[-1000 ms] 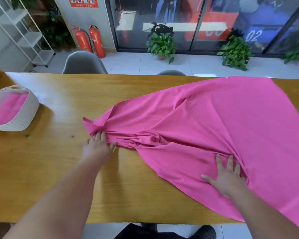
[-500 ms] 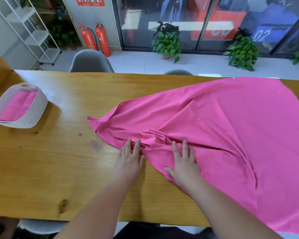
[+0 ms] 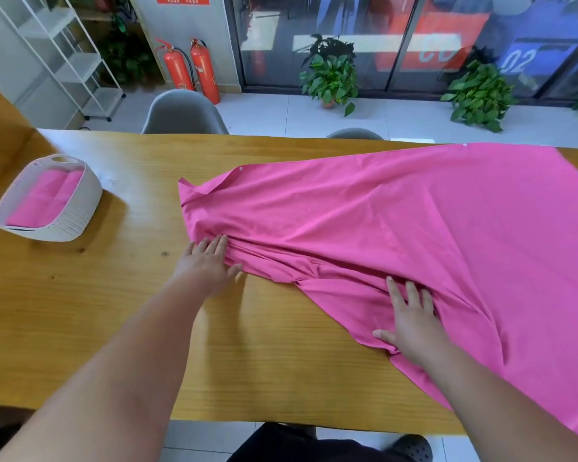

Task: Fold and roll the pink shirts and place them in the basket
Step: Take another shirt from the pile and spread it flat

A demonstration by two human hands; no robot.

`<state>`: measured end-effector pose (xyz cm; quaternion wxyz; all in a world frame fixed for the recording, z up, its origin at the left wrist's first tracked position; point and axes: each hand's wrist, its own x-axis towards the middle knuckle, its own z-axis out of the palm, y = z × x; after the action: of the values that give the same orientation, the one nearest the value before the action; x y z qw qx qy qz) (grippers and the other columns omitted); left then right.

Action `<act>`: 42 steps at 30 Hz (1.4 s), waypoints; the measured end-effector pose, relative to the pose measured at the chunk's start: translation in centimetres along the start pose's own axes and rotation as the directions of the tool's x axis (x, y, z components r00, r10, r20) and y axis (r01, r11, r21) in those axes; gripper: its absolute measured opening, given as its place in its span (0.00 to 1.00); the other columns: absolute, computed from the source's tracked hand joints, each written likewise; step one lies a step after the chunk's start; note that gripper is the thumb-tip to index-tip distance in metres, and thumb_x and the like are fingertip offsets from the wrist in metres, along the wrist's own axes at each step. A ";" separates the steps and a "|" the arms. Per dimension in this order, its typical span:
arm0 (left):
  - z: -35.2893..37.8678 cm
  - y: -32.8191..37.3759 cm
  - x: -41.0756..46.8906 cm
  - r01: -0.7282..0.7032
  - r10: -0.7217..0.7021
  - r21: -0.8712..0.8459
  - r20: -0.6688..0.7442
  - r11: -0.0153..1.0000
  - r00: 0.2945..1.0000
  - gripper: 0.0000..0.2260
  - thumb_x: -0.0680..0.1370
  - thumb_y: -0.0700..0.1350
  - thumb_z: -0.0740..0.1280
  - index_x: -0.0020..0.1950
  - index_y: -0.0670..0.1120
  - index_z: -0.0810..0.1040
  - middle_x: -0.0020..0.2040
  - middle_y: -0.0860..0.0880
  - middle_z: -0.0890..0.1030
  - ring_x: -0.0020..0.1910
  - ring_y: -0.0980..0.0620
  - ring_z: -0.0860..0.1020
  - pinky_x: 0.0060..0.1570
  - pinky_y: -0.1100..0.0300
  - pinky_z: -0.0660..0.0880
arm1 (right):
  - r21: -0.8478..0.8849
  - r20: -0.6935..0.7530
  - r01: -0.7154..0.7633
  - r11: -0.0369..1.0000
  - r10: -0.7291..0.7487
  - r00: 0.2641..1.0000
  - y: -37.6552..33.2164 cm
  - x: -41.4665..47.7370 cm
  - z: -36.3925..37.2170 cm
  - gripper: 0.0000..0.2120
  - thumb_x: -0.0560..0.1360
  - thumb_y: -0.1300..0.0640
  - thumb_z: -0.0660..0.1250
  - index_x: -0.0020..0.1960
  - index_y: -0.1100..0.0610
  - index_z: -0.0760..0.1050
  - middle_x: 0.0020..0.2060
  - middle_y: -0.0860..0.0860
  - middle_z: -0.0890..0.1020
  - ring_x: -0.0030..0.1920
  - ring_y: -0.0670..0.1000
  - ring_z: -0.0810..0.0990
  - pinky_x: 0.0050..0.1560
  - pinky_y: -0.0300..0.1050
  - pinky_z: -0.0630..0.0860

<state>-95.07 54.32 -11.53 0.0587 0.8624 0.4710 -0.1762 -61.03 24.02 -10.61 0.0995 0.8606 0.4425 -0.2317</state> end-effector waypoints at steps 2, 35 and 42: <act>-0.4 0.5 -0.2 -0.009 0.009 0.006 -0.048 1.000 0.999 0.38 0.83 0.67 0.52 0.87 0.47 0.52 0.86 0.47 0.58 0.85 0.43 0.55 0.83 0.42 0.51 | -0.003 -0.008 0.009 1.000 -0.009 1.000 0.4 -0.3 -0.3 0.62 0.73 0.34 0.75 0.84 0.45 0.30 0.85 0.57 0.42 0.84 0.67 0.46 0.81 0.64 0.61; -4.6 8.5 -2.8 -0.179 0.091 -0.103 -0.563 0.978 0.822 0.21 0.70 0.39 0.72 0.63 0.47 0.80 0.61 0.44 0.77 0.61 0.40 0.74 0.65 0.41 0.72 | 0.203 -0.431 0.151 0.967 -0.050 0.901 0.9 2.3 -5.0 0.27 0.70 0.63 0.71 0.68 0.51 0.76 0.64 0.56 0.76 0.62 0.62 0.76 0.61 0.58 0.78; 2.1 12.2 -4.6 -0.316 0.251 -0.117 -0.385 0.941 0.888 0.20 0.73 0.50 0.68 0.65 0.52 0.80 0.64 0.53 0.80 0.65 0.47 0.77 0.78 0.43 0.63 | -0.152 -0.271 0.493 0.856 -0.516 0.813 -4.4 1.7 -2.9 0.23 0.79 0.53 0.68 0.74 0.44 0.75 0.84 0.50 0.61 0.82 0.59 0.60 0.81 0.62 0.60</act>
<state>-87.69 43.37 -12.64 0.0717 0.9309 0.3559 0.0396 -62.81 28.93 -8.80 -0.0021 0.7329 0.6732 -0.0987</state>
